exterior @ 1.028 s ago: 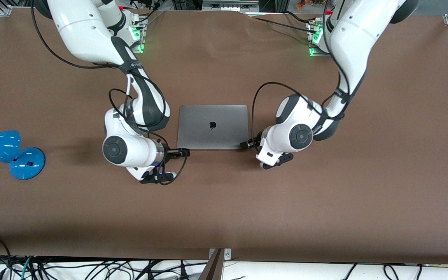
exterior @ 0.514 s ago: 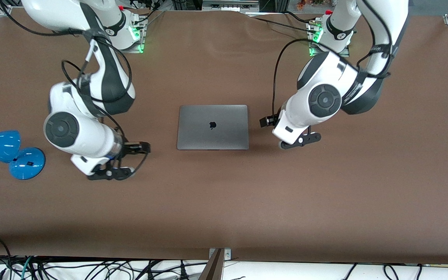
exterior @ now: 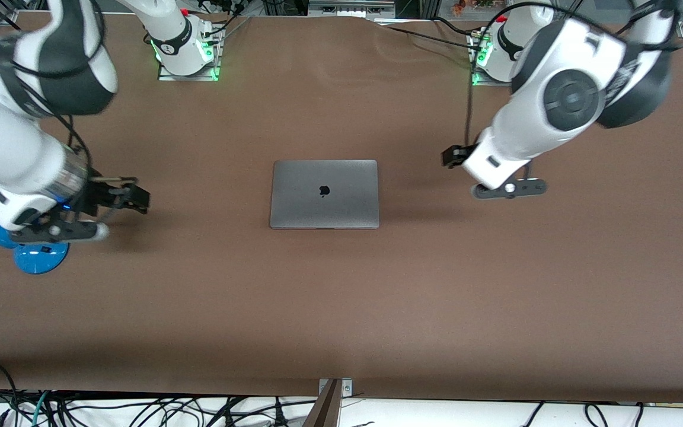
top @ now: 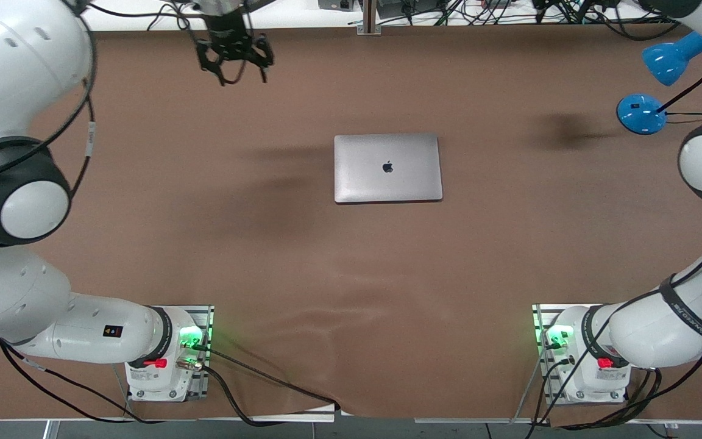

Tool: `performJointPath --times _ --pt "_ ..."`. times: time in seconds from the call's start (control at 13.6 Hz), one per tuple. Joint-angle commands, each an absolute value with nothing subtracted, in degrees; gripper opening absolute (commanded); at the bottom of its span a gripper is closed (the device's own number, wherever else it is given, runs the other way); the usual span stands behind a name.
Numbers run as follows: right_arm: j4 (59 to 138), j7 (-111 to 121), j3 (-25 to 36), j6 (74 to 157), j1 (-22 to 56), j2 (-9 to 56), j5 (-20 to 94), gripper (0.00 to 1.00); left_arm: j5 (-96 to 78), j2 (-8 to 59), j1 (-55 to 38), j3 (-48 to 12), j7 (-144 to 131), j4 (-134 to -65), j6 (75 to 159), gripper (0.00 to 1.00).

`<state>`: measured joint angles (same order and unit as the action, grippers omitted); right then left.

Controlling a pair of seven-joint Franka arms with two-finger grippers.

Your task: Close laptop with both arms from behind

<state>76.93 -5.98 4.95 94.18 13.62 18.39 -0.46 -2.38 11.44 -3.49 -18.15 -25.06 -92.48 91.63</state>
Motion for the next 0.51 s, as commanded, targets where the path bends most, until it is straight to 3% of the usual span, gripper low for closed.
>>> performJointPath --times 0.0,0.44 --pt "81.39 -5.45 4.31 92.47 11.35 13.10 -1.23 1.00 -0.01 1.61 1.57 -18.63 -16.10 -100.88 92.02 1.00" --pt "83.93 -5.27 3.00 88.08 6.61 8.18 -1.41 1.00 0.97 -10.53 7.29 -16.10 -4.07 -111.08 91.49 1.00"
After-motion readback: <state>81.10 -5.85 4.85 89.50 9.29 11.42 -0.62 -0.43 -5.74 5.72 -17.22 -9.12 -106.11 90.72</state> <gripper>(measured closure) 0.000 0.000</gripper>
